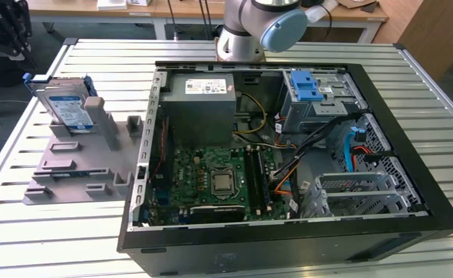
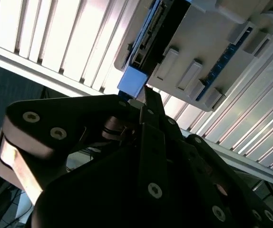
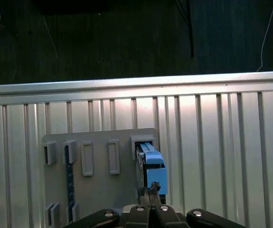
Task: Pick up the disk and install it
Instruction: 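Pick up the disk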
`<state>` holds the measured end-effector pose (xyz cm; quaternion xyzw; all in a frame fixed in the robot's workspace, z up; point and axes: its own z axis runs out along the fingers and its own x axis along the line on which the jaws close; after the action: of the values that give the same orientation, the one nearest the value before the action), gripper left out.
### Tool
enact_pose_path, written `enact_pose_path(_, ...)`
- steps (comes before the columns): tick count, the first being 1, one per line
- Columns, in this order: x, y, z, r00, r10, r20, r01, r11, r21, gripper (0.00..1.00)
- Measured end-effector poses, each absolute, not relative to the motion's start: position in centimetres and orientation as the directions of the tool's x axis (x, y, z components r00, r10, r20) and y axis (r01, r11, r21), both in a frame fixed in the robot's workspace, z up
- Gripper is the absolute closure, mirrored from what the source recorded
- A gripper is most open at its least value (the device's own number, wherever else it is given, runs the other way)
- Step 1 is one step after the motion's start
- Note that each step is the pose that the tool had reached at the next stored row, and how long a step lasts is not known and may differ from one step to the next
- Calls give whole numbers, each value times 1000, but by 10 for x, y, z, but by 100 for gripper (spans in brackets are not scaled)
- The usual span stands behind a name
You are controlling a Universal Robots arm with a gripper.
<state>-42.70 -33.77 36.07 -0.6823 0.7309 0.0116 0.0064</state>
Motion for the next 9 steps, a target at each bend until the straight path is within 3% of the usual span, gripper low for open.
enact_pose_path(9,-427,-338,361,-69,-997,-25,-998,69,8,89)
